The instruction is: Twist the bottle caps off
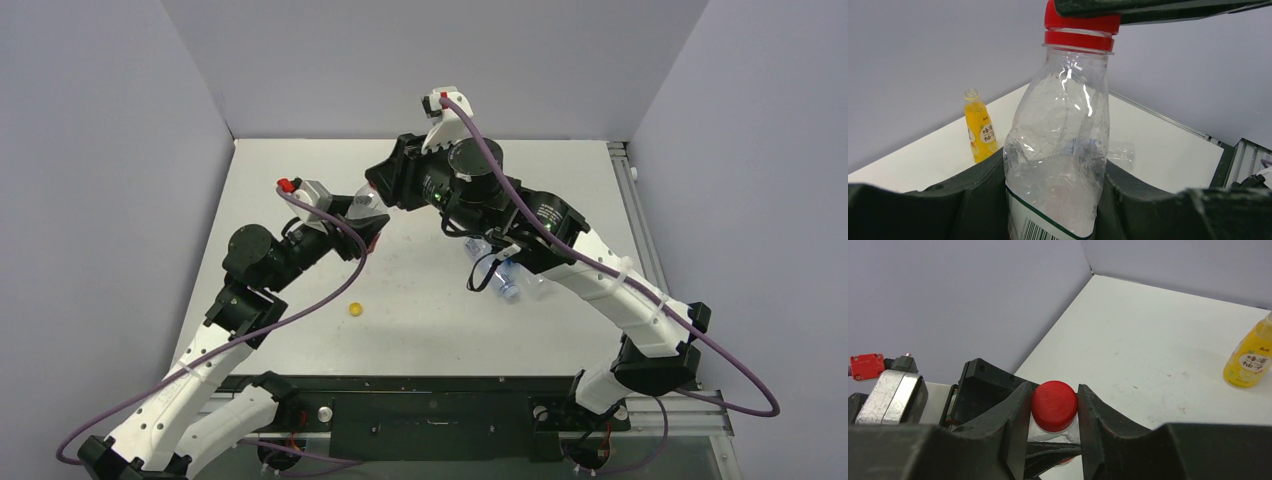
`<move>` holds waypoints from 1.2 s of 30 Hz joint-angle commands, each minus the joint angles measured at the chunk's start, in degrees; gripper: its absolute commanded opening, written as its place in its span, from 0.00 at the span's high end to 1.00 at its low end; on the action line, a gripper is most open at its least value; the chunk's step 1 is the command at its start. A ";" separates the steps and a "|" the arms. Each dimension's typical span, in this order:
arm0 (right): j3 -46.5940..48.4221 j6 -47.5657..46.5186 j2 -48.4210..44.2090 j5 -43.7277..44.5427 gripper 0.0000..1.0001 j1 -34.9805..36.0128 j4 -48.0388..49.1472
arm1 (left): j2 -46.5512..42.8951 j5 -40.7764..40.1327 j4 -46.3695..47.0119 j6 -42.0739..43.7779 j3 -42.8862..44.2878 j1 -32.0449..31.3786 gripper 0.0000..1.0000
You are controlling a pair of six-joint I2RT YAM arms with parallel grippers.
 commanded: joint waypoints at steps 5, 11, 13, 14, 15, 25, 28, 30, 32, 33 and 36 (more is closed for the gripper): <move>-6.49 -5.19 -3.66 -25.70 1.00 -4.89 6.44 | 0.67 5.85 3.45 -9.87 4.41 -0.12 0.81; -15.62 -3.85 -9.98 -46.33 1.00 -8.99 21.06 | 0.65 12.65 5.79 -20.53 5.61 -0.11 0.81; -16.86 -3.36 -10.89 -51.55 1.00 -9.61 23.82 | 0.92 15.41 6.40 -23.79 6.30 -0.05 0.81; -17.25 -3.08 -11.39 -53.16 1.00 -10.04 24.87 | 1.09 17.09 6.66 -26.14 6.83 -0.05 0.81; -17.99 -2.32 -11.57 -56.32 1.00 -10.17 26.84 | 1.23 18.92 6.85 -28.19 7.00 -0.04 0.81; -17.31 -6.26 -13.88 -42.63 0.51 -11.14 20.04 | 1.88 22.55 5.63 -26.17 7.01 -0.13 0.79; -14.39 -5.90 -13.37 -26.67 0.25 -10.21 15.40 | 1.68 18.73 3.09 -19.23 6.08 -0.13 0.79; -11.52 -5.47 -11.92 -20.23 0.21 -8.60 10.46 | 1.38 14.67 1.73 -14.31 5.14 -0.13 0.78; -8.19 -5.86 -9.74 -12.86 0.20 -5.34 6.75 | 1.14 11.03 1.06 -10.10 4.06 -0.13 0.78; -6.76 -6.00 -7.72 -8.50 0.20 -3.04 5.21 | 1.11 9.40 0.93 -7.66 3.56 -0.13 0.77; 1.79 -4.50 -2.53 -1.26 0.19 -0.25 -2.86 | 1.36 5.53 0.40 -3.52 2.92 -0.21 0.77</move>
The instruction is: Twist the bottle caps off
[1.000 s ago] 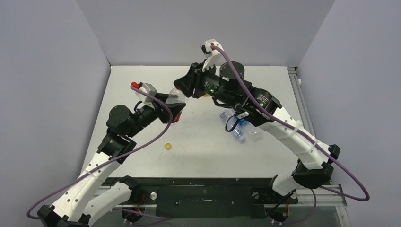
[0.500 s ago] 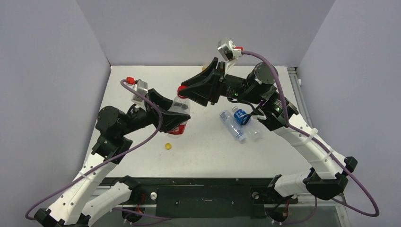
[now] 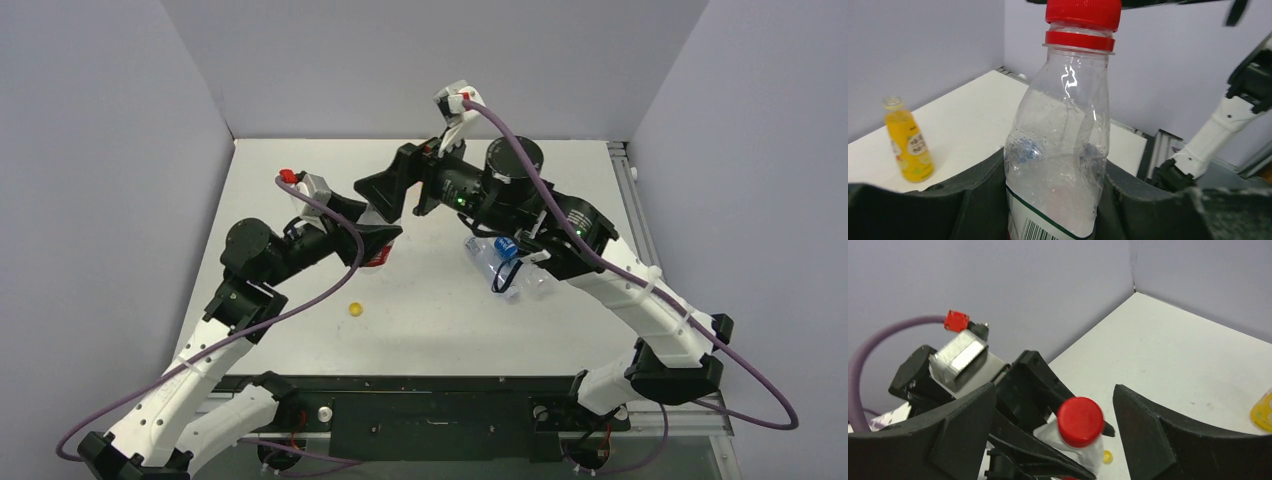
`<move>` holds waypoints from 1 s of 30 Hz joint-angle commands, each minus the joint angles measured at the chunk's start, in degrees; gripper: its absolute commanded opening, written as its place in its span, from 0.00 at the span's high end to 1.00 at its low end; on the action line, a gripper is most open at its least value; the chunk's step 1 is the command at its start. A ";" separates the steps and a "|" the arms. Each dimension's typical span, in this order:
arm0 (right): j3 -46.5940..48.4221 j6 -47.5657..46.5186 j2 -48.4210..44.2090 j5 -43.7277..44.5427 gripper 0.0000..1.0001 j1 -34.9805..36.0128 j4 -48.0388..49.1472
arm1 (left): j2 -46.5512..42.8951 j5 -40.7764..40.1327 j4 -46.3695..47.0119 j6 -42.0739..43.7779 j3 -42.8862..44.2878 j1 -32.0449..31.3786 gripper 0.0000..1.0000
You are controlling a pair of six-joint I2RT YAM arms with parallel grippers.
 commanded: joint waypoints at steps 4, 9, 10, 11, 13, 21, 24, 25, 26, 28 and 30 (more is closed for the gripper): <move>12.16 3.93 9.37 20.79 0.18 4.73 -12.23 | -0.38 -11.43 -0.87 12.60 -1.04 -0.30 0.78; 10.77 6.30 9.80 20.67 0.32 4.75 -9.26 | -0.65 -13.50 -1.09 13.76 -1.35 -0.35 0.78; 10.70 6.49 9.96 20.77 0.38 4.75 -8.99 | -0.78 -13.63 -1.05 13.73 -1.39 -0.32 0.78; 10.70 6.70 10.00 20.98 0.41 4.75 -8.93 | -0.82 -13.65 -0.97 13.73 -1.43 -0.31 0.79; 10.52 6.92 10.11 21.83 0.48 4.75 -9.16 | -0.91 -13.81 -0.81 13.66 -1.52 -0.31 0.79; 7.91 7.75 8.69 21.98 0.85 4.34 -6.72 | -1.12 -13.33 0.05 12.75 -2.01 -0.37 0.79; 6.41 5.56 7.12 19.77 0.97 4.09 -5.23 | -1.39 -12.46 0.56 11.77 -2.22 -0.36 0.79; 5.75 4.76 6.65 18.48 1.00 3.60 -3.85 | -1.51 -11.70 0.84 10.71 -2.41 -0.39 0.79; 4.06 3.00 5.37 14.30 1.00 3.21 -2.71 | -1.76 -11.19 1.41 10.11 -2.52 -0.39 0.78; -0.23 0.26 2.64 5.38 1.00 1.82 3.90 | -2.10 -8.35 2.47 7.32 -2.64 -0.33 0.77; -5.91 -1.35 -0.98 -5.57 1.00 0.33 11.02 | -2.24 -4.75 3.46 3.92 -2.51 -0.27 0.77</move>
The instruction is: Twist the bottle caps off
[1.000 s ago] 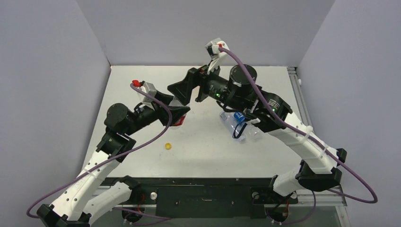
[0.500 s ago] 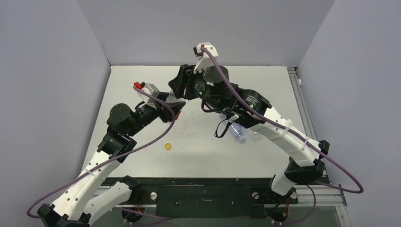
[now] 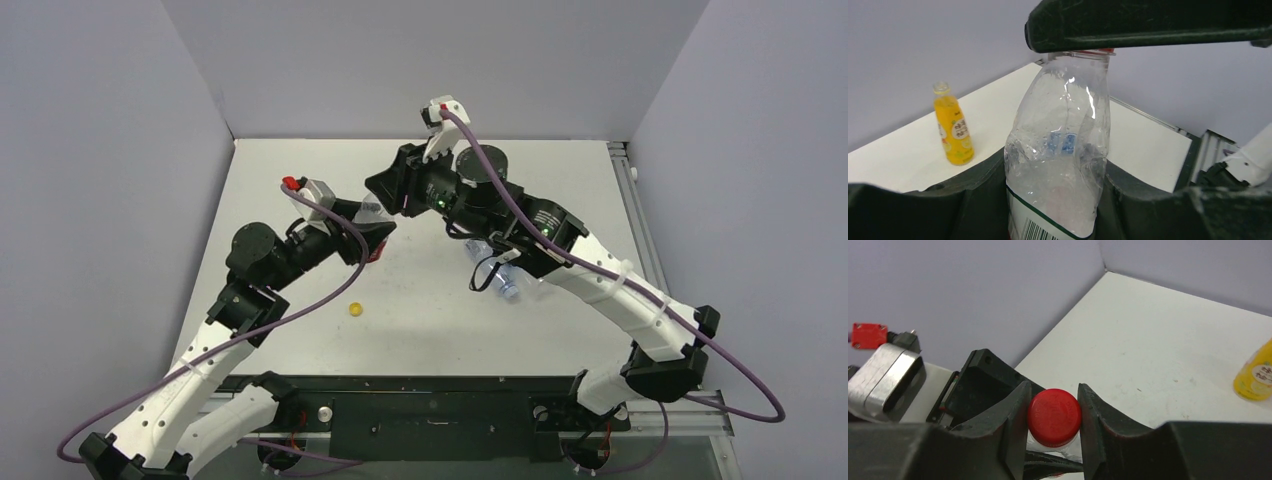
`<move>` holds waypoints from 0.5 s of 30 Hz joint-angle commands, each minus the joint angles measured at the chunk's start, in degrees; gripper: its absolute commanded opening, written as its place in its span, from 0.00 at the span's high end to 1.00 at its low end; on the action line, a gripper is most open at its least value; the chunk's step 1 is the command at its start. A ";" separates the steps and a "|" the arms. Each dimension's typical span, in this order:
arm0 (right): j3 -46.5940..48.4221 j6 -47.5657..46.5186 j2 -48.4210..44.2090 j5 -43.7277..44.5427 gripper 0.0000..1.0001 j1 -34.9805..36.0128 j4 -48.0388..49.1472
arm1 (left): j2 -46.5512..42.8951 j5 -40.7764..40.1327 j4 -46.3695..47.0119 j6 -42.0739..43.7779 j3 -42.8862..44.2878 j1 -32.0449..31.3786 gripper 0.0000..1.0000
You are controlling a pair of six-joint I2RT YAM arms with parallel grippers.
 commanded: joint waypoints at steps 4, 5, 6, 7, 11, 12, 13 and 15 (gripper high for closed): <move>-16.10 -2.74 -13.03 -37.21 1.00 -6.64 27.27 | -0.40 12.22 6.93 -16.05 1.95 0.30 0.78; -17.16 -0.80 -13.88 -42.19 1.00 -7.17 29.21 | 0.42 14.48 7.13 -19.40 2.58 0.53 0.78; -18.55 0.01 -14.06 -44.56 1.00 -7.96 31.98 | 0.76 16.74 7.84 -20.59 2.85 0.82 0.78; -18.95 0.83 -14.14 -48.27 1.00 -8.22 32.58 | 1.28 17.52 8.08 -21.99 3.27 0.88 0.78; -16.75 -1.42 -13.27 -49.92 0.94 -8.48 27.68 | 1.90 19.58 7.64 -22.31 3.72 0.94 0.79; -16.30 -2.10 -13.13 -48.77 0.80 -8.48 24.22 | 1.98 19.38 7.40 -21.52 3.72 0.94 0.79; -15.00 -3.69 -12.99 -43.80 0.69 -8.40 22.10 | 2.11 19.15 6.89 -20.81 3.66 0.94 0.79; -12.07 -5.69 -12.41 -32.67 0.31 -7.78 14.98 | 2.15 17.80 6.00 -18.15 3.41 0.94 0.81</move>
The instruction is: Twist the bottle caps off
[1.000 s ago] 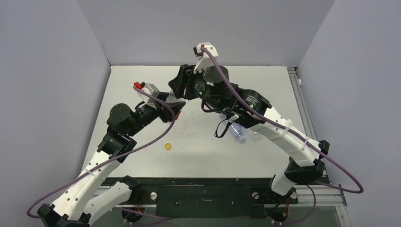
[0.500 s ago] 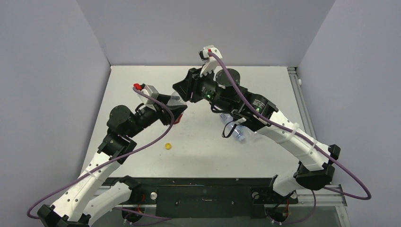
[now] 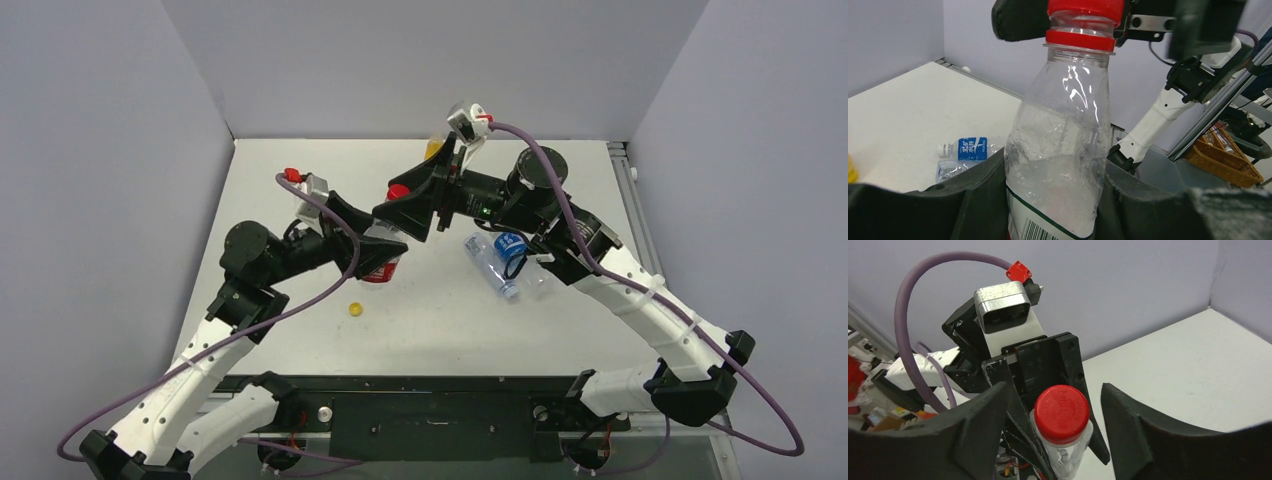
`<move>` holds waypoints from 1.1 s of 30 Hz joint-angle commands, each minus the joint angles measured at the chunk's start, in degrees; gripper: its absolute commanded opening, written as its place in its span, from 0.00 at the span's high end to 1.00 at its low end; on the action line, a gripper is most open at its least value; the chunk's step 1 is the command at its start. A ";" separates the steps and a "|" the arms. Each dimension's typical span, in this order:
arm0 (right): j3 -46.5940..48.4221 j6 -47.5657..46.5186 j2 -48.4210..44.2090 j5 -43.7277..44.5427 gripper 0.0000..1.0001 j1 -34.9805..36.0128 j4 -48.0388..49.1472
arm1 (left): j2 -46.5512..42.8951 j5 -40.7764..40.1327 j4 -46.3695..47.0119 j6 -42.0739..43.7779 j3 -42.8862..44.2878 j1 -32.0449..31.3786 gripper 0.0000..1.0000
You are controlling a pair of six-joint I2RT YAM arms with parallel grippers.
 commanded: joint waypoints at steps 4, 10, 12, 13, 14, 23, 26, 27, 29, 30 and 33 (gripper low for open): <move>11.74 -3.85 1.52 25.39 0.20 4.28 -17.39 | 0.85 -5.92 -1.59 7.82 1.12 0.46 0.82; 17.33 -0.51 4.64 43.16 0.18 10.38 -23.54 | -0.43 -12.38 -0.77 18.78 -0.73 0.44 0.81; 20.45 1.10 7.31 44.55 0.19 10.46 -26.57 | -0.68 -13.91 -0.31 21.18 -1.25 0.36 0.81; 21.77 1.60 8.76 44.29 0.20 10.47 -27.12 | -0.81 -14.33 -0.17 22.32 -1.46 0.36 0.81; 22.23 1.96 9.34 44.17 0.22 10.51 -27.77 | -0.83 -15.01 0.04 22.79 -1.55 0.36 0.81; 25.75 4.89 13.66 41.24 0.57 10.43 -27.37 | -2.37 -16.83 0.67 25.12 -2.70 0.18 0.82; 25.02 5.23 13.04 40.91 0.78 10.39 -26.71 | -2.83 -17.28 0.52 25.35 -3.01 0.18 0.81; 24.77 5.22 12.80 40.90 0.83 10.43 -26.31 | -2.89 -17.34 0.39 25.36 -3.08 0.18 0.81; 23.62 4.62 11.78 40.50 0.87 10.46 -25.21 | -3.02 -17.16 0.21 25.16 -3.21 0.17 0.81; 22.76 3.71 10.78 40.02 0.88 10.42 -24.81 | -3.00 -17.05 0.18 24.63 -3.27 0.18 0.81; 21.09 0.14 8.59 37.28 0.93 10.04 -22.22 | -2.73 -16.34 -0.04 21.06 -3.21 0.18 0.81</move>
